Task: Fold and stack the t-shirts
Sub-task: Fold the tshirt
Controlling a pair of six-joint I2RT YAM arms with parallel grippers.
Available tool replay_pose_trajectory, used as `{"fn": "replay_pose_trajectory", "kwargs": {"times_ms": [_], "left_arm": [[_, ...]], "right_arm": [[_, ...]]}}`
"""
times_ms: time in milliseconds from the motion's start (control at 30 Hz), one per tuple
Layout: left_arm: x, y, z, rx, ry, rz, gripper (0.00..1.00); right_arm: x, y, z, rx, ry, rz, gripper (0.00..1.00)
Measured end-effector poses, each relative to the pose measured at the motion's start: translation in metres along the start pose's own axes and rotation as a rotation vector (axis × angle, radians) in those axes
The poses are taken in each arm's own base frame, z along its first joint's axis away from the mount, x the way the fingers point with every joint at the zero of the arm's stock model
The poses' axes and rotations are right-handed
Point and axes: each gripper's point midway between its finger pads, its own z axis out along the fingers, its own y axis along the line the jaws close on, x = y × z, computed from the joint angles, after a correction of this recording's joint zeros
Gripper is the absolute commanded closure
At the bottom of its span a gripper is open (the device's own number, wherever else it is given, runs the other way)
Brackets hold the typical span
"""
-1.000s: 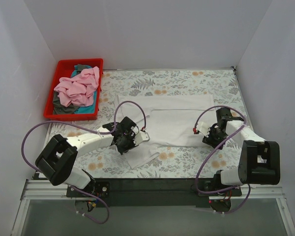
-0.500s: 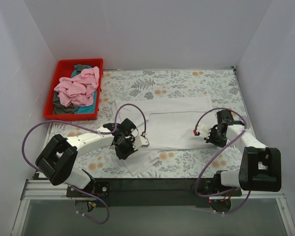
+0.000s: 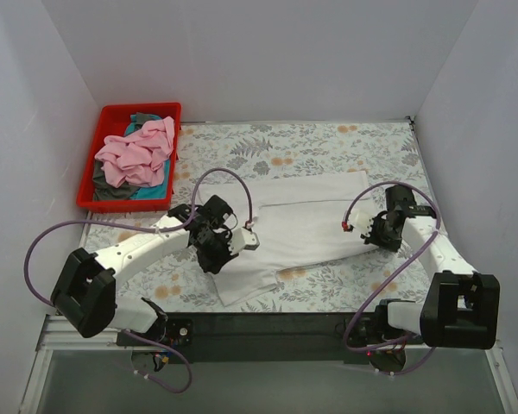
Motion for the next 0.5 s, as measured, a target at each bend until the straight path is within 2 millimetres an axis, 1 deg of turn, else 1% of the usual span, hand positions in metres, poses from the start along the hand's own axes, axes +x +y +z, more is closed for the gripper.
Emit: {"fn": "replay_pose_trajectory", "kwargs": {"times_ms": [100, 233, 400, 500], "left_arm": [[-0.009, 0.014, -0.012, -0.028, -0.028, -0.011, 1.0], [-0.02, 0.038, -0.024, -0.058, -0.051, -0.042, 1.0], [-0.029, 0.071, -0.031, -0.086, -0.065, -0.066, 1.0], [-0.033, 0.089, -0.034, -0.1, -0.069, -0.074, 1.0]], "right_arm": [[-0.006, -0.013, -0.005, 0.007, -0.009, -0.005, 0.99], [-0.013, -0.029, -0.006, 0.004, -0.018, -0.009, 0.99], [-0.017, -0.042, -0.004, -0.013, -0.017, -0.014, 0.99], [-0.021, -0.055, -0.002, -0.018, -0.018, -0.014, 0.99]]}}
